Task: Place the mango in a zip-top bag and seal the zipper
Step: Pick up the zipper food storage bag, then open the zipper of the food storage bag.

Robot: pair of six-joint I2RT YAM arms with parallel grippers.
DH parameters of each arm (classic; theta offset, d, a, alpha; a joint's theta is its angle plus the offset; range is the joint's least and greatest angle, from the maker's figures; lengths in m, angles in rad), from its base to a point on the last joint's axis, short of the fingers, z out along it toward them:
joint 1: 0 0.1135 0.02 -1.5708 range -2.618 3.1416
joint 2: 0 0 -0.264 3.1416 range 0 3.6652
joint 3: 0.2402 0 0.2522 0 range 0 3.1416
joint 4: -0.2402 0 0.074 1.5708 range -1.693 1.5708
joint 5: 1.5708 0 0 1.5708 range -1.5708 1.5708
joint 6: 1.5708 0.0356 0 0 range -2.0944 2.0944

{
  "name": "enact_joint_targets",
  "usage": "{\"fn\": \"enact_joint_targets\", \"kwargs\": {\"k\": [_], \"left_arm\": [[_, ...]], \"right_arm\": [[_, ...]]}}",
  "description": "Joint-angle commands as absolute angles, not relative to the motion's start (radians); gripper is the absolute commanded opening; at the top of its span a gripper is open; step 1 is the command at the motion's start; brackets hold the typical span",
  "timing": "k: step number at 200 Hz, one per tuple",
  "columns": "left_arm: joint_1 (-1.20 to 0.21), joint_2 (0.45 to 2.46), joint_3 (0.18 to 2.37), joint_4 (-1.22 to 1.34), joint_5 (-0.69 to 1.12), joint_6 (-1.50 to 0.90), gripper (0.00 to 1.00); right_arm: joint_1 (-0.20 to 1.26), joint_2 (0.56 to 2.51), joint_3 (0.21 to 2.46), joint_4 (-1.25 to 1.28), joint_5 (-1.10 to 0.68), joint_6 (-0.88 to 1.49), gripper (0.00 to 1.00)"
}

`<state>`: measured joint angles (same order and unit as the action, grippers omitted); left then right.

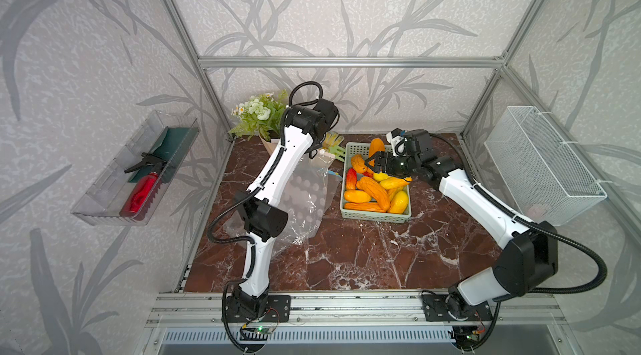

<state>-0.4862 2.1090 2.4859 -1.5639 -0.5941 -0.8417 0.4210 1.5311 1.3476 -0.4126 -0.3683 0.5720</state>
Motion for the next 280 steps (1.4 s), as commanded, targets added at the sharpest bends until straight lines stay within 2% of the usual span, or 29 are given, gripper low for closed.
{"fn": "enact_joint_targets", "kwargs": {"k": [1, 17, 44, 103, 168, 199, 233, 250, 280], "left_arm": [[-0.524, 2.08, 2.497, -1.615, -0.839, -0.668, 0.0], [-0.546, 2.063, 2.489, -1.588, -0.927, -0.603, 0.0], [-0.57, 2.047, 2.502, -1.531, -0.945, -0.526, 0.0], [-0.697, 2.091, 2.513, -1.387, -0.753, -0.373, 0.0], [-0.704, 2.111, 2.288, -1.483, -0.791, -0.484, 0.0], [-0.704, 2.135, 2.296, -1.561, -0.816, -0.541, 0.0], [-0.705, 2.084, 2.289, -1.461, -0.745, -0.518, 0.0], [-0.704, 2.062, 2.254, -1.372, -0.641, -0.468, 0.0], [-0.704, 2.037, 2.229, -1.303, -0.5, -0.447, 0.0]], "right_arm": [[0.421, 1.53, 1.342, -0.396, -0.384, 0.581, 0.82], [0.421, 1.524, 1.345, -0.401, -0.377, 0.587, 0.82], [0.416, 1.508, 1.331, -0.405, -0.346, 0.611, 0.82], [0.383, 1.467, 1.248, -0.374, -0.319, 0.698, 0.81], [0.379, 1.473, 1.233, -0.396, -0.353, 0.692, 0.8], [0.379, 1.48, 1.241, -0.41, -0.362, 0.679, 0.79], [0.379, 1.483, 1.245, -0.415, -0.353, 0.666, 0.79], [0.379, 1.486, 1.241, -0.4, -0.363, 0.672, 0.79], [0.38, 1.507, 1.226, -0.283, -0.471, 0.738, 0.77]]}}
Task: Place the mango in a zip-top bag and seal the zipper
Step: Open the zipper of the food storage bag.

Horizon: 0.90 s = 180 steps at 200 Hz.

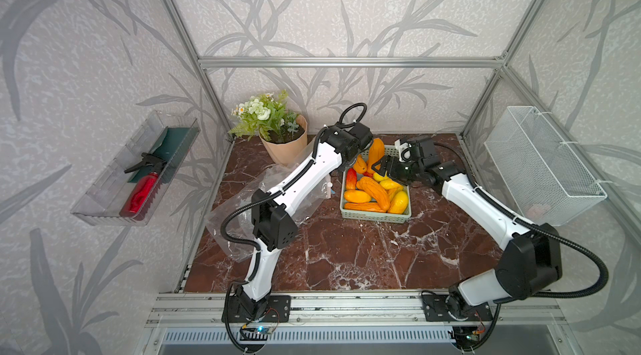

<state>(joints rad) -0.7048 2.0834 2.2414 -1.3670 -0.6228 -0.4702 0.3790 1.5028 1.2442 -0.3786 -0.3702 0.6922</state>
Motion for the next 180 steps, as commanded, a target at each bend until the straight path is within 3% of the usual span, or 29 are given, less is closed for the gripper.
{"fn": "enact_joint_targets", "kwargs": {"k": [1, 45, 97, 180], "left_arm": [[-0.704, 2.037, 2.229, -1.302, -0.496, -0.446, 0.0], [-0.698, 2.014, 2.232, -1.247, -0.365, -0.408, 0.0], [-0.67, 1.99, 2.208, -1.203, -0.246, -0.417, 0.0], [-0.656, 1.993, 2.203, -1.181, -0.235, -0.413, 0.0]], "right_arm": [[0.38, 1.508, 1.224, -0.275, -0.477, 0.741, 0.77], [0.419, 1.593, 1.241, -0.089, -0.633, 0.877, 0.75], [0.461, 1.727, 1.278, 0.074, -0.724, 1.028, 0.66], [0.455, 1.72, 1.302, -0.001, -0.687, 0.995, 0.6]]}}
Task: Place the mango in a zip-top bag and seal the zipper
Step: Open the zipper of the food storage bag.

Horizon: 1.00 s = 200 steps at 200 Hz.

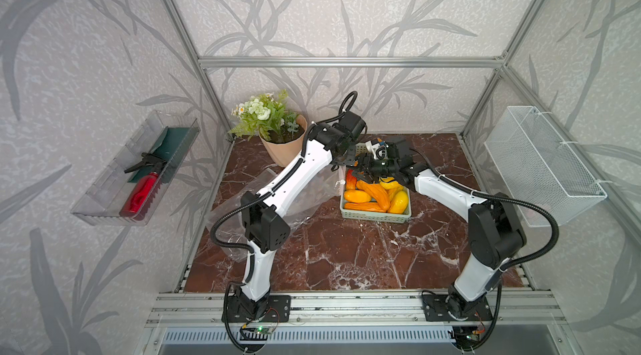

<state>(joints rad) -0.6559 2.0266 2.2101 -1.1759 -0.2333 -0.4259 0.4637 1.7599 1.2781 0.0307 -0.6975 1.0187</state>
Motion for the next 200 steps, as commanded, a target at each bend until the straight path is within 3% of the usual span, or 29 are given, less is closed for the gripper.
{"fn": "enact_joint_targets", "kwargs": {"k": [1, 78, 118, 133, 168, 200], "left_arm": [[-0.655, 1.994, 2.203, -1.181, -0.235, -0.413, 0.0], [-0.649, 1.994, 2.202, -1.165, -0.201, -0.396, 0.0], [-0.649, 1.987, 2.202, -1.152, -0.18, -0.388, 0.0], [-0.649, 1.986, 2.201, -1.151, -0.171, -0.385, 0.0], [-0.648, 1.959, 2.208, -1.149, -0.23, -0.372, 0.0], [-0.648, 1.92, 2.194, -1.152, -0.328, -0.387, 0.0]], "right_arm": [[0.454, 1.717, 1.303, -0.005, -0.685, 0.993, 0.6], [0.459, 1.666, 1.315, -0.069, -0.643, 0.923, 0.68], [0.493, 1.775, 1.412, -0.116, -0.662, 0.904, 0.62], [0.507, 1.797, 1.447, -0.159, -0.644, 0.884, 0.52], [0.465, 1.789, 1.422, -0.336, -0.507, 0.821, 0.15], [0.388, 1.773, 1.338, -0.303, -0.519, 0.832, 0.01]]}}
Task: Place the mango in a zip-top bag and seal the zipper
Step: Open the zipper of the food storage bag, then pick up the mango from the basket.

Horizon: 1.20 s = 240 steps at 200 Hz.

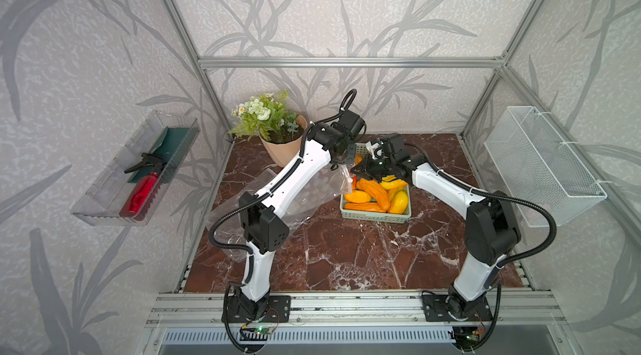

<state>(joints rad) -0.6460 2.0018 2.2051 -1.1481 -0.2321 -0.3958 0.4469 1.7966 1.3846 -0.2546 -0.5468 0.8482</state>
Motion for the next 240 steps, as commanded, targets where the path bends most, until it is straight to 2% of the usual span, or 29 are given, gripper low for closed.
{"fn": "enact_joint_targets", "kwargs": {"k": [1, 36, 82, 110, 131, 157, 179, 209, 240], "left_arm": [[-0.648, 1.919, 2.194, -1.15, -0.33, -0.388, 0.0], [-0.649, 1.886, 2.153, -1.102, -0.329, -0.379, 0.0], [-0.65, 1.873, 2.096, -1.032, -0.224, -0.356, 0.0], [-0.649, 1.861, 2.042, -0.976, -0.181, -0.347, 0.0], [-0.649, 1.855, 2.021, -0.945, -0.157, -0.341, 0.0], [-0.649, 1.856, 2.014, -0.928, -0.125, -0.337, 0.0], [-0.65, 1.855, 2.007, -0.924, -0.117, -0.342, 0.0], [-0.649, 1.843, 1.985, -0.919, -0.116, -0.347, 0.0], [-0.649, 1.839, 1.967, -0.917, -0.107, -0.347, 0.0]], "right_arm": [[0.387, 1.773, 1.337, -0.3, -0.521, 0.833, 0.01], [0.385, 1.794, 1.32, -0.28, -0.571, 0.897, 0.0], [0.382, 1.782, 1.29, -0.238, -0.581, 0.95, 0.0], [0.382, 1.713, 1.309, -0.291, -0.519, 0.879, 0.32], [0.378, 1.615, 1.313, -0.383, -0.404, 0.775, 0.49], [0.362, 1.546, 1.267, -0.434, -0.286, 0.63, 0.6], [0.362, 1.58, 1.301, -0.524, -0.227, 0.414, 0.71], [0.386, 1.676, 1.344, -0.578, -0.205, 0.205, 0.78], [0.431, 1.763, 1.392, -0.585, -0.158, 0.09, 0.84]]}}
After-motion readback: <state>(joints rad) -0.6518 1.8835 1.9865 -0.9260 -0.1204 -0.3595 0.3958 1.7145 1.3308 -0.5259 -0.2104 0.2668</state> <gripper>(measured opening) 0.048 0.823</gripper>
